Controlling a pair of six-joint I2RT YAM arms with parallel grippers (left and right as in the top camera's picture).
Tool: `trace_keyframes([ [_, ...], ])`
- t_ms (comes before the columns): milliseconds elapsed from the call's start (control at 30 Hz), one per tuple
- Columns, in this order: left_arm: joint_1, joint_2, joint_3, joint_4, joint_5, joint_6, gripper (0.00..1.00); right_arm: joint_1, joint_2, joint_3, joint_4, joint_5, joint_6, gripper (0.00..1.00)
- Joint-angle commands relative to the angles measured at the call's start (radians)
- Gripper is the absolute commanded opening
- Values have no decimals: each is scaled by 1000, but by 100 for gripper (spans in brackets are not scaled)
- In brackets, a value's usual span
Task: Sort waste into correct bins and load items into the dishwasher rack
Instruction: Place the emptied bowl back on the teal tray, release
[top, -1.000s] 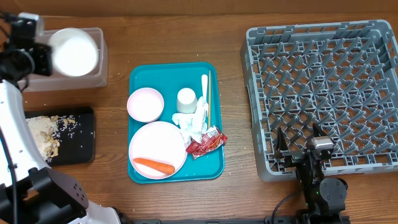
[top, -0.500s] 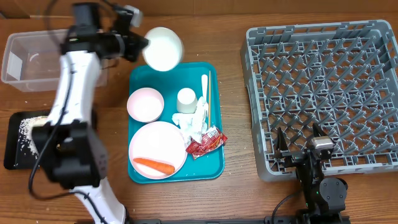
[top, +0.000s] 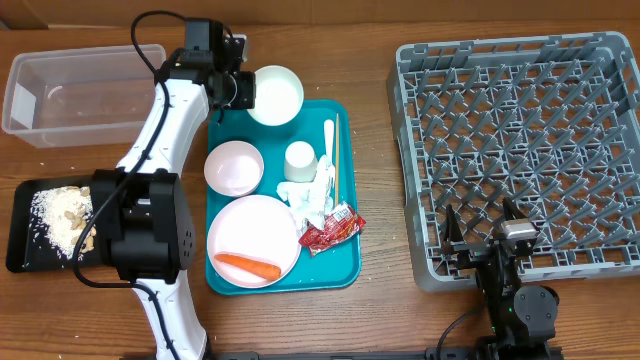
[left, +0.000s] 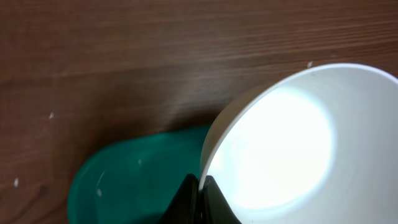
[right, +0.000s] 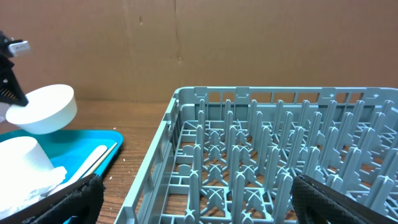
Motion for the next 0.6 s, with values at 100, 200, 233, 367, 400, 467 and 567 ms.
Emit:
trace_keyframes([
  [100, -5, 13, 0, -107, -46, -119, 4, -1, -7, -10, 5, -6, -1, 100],
  [200, -16, 14, 0, -142, -42, -119, 4, -1, -7, -10, 5, -6, -1, 100],
  [233, -20, 14, 0, -147, -42, -119, 4, -1, -7, -10, 5, -6, -1, 100],
  [367, -32, 14, 0, -145, -46, -119, 4, -1, -7, -10, 5, -6, -1, 100],
  [400, -32, 14, 0, -143, -46, -119, 4, -1, -7, -10, 5, -6, -1, 100],
  [467, -32, 14, 0, -141, -46, -119, 7, -1, -7, -10, 5, -6, -1, 100],
  [567, -32, 14, 0, -142, -46, -118, 26, -1, -7, -10, 5, -6, -1, 100],
])
